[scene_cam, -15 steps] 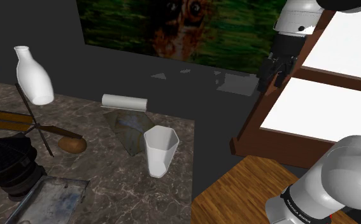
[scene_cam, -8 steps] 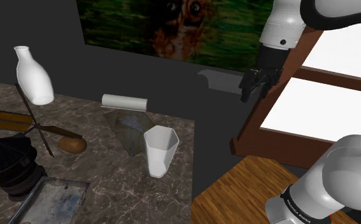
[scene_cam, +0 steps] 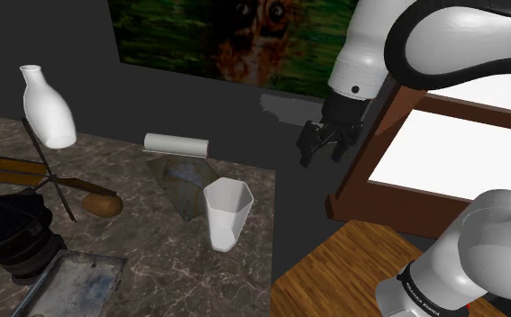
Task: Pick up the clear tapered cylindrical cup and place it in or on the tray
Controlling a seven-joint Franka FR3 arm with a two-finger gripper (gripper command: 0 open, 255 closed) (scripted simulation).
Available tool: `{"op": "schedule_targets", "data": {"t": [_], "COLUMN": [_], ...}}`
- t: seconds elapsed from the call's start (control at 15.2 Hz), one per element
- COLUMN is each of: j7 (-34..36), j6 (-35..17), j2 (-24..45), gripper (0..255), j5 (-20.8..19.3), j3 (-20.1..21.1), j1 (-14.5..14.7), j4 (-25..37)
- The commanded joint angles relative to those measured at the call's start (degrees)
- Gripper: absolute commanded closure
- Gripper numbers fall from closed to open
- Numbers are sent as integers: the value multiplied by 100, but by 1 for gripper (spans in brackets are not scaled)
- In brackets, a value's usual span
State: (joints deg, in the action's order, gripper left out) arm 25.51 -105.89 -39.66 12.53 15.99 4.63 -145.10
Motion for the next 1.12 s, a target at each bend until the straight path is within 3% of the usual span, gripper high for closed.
{"op": "schedule_targets", "data": {"t": [0.0, 0.33, 0.66, 1.06], "j7": [282, 944, 1708, 1867], "j6": [-379, -1303, -2203, -2737], "j2": [209, 913, 1807, 2195], "gripper": [0, 0, 0, 0], "j5": [170, 408, 330, 228], "j3": [260, 900, 1572, 1768], "j1": [66, 116, 20, -40], "j4": [-28, 89, 415, 290]}}
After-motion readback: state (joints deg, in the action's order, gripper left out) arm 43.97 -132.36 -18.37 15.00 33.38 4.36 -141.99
